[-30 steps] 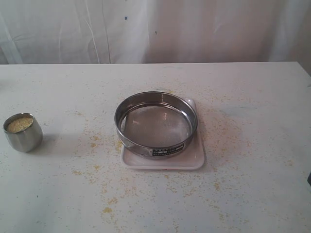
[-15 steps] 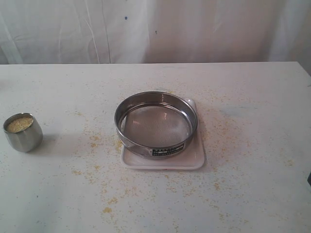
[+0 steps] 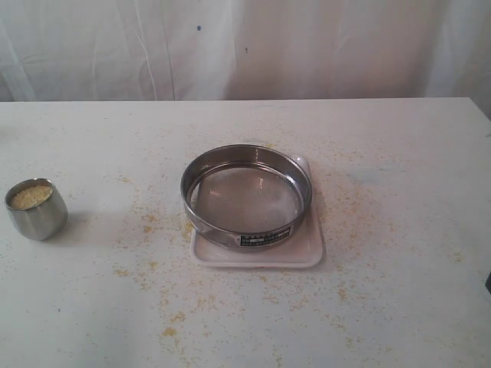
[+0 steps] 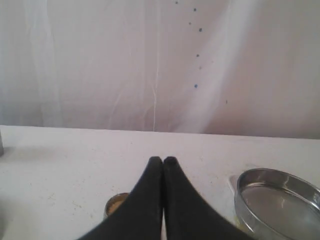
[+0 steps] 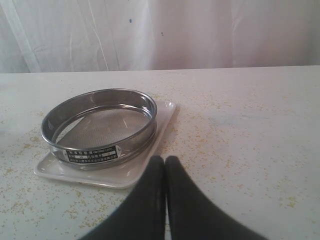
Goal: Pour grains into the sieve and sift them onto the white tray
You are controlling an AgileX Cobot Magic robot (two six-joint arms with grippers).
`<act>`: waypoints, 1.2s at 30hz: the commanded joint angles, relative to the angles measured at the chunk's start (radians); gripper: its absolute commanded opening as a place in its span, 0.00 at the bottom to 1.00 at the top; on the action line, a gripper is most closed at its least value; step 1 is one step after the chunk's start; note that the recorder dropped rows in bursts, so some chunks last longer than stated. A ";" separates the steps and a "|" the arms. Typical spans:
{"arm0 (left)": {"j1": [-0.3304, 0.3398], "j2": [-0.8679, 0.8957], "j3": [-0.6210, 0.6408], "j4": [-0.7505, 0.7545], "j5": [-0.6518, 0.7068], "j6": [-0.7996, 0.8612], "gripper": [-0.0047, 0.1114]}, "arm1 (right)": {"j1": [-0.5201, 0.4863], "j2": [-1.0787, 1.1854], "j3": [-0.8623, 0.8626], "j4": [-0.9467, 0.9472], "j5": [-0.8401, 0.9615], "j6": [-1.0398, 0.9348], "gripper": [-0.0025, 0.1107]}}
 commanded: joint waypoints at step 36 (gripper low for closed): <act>-0.152 0.244 0.399 -0.419 -0.478 0.297 0.73 | -0.002 -0.007 0.007 -0.007 0.003 -0.005 0.02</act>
